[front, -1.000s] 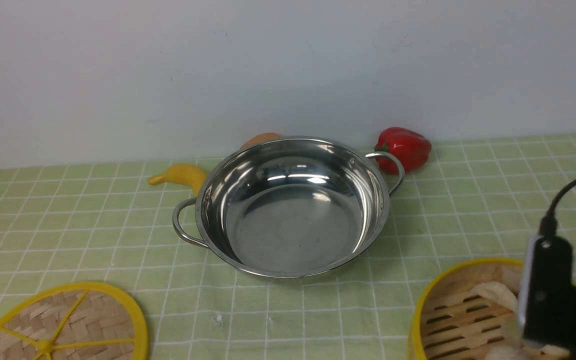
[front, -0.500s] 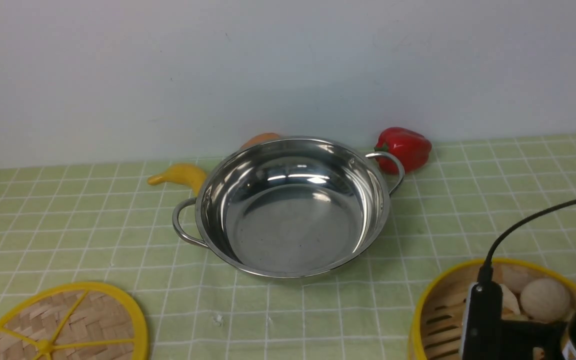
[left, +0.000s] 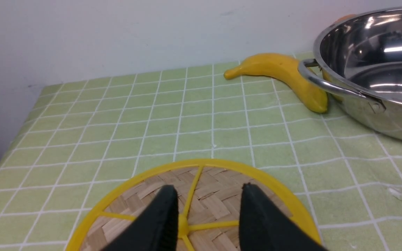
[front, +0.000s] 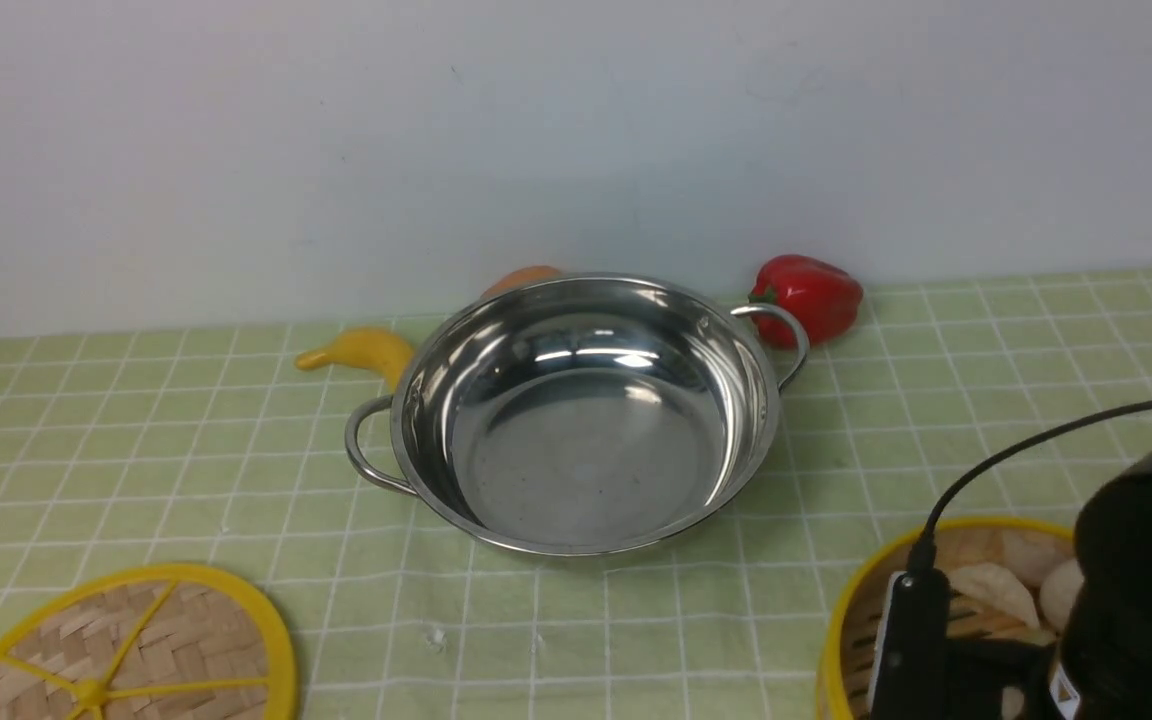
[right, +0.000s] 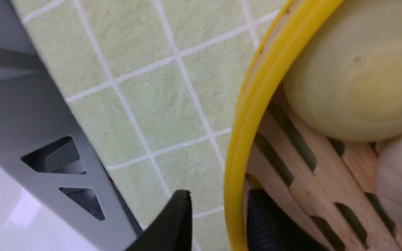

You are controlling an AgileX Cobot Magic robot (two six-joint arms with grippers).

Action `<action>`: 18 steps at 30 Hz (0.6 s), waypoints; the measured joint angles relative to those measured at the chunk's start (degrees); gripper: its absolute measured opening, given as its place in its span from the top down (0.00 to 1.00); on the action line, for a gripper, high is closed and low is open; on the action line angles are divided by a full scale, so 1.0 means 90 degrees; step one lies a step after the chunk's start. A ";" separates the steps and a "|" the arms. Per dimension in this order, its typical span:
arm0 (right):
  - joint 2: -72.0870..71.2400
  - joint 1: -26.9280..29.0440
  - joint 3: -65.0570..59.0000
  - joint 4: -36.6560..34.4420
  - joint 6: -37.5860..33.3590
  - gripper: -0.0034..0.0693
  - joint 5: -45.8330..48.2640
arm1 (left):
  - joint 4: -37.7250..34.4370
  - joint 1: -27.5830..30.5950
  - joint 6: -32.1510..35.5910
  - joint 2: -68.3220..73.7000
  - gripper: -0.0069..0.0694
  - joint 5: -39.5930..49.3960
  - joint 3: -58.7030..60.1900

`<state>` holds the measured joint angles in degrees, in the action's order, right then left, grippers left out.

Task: Place the steamer in the pot on the green tablecloth, and put the lid on the steamer.
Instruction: 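Reach for and grasp the rim of the bamboo steamer holding the buns with the right gripper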

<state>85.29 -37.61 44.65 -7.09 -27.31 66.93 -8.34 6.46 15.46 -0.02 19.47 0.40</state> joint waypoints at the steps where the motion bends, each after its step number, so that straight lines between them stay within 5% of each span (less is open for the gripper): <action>1: 0.0067 0.0000 -0.0020 0.0051 0.0000 0.62 -0.0032 | 0.0000 0.0000 0.0000 0.0000 0.59 0.0000 0.0000; 18: 0.0108 0.0000 -0.0051 0.0259 0.0000 0.62 -0.0137 | 0.0000 0.0000 0.0000 0.0000 0.59 0.0000 0.0000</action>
<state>86.26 -37.61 44.19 -4.75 -27.31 65.69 -8.34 6.46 15.46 -0.02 19.47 0.40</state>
